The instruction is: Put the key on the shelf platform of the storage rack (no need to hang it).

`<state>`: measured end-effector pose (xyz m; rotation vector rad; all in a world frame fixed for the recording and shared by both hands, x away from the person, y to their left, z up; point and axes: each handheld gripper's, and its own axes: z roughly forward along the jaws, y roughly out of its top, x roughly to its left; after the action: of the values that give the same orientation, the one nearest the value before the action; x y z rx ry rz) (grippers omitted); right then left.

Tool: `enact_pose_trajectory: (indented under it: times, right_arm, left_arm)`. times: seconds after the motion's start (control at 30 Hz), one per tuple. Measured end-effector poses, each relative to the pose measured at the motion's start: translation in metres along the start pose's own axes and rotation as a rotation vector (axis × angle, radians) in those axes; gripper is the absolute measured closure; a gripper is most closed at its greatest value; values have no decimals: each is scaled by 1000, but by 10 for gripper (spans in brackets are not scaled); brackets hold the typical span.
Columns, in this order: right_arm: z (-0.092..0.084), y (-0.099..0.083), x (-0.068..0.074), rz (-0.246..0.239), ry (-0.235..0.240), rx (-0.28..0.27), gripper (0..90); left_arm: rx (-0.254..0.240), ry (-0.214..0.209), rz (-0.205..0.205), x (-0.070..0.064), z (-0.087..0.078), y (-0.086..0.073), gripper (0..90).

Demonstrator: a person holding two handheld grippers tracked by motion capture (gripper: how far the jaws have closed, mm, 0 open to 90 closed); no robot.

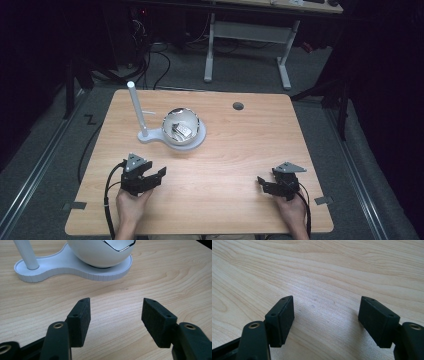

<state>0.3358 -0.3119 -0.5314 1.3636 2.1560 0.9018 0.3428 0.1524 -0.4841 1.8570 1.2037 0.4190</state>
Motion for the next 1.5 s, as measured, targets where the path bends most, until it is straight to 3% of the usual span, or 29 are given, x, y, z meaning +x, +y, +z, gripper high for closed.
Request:
enact_pose_trajectory:
  times: [0.93, 1.5]
  right_arm:
    - [0, 0, 0, 0, 0, 0, 293]
    - [0, 0, 0, -1, 0, 0, 293]
  left_arm:
    - [58, -13, -22, -7, 21, -27, 409]
    - [75, 8, 8, -16, 29, -36, 407]
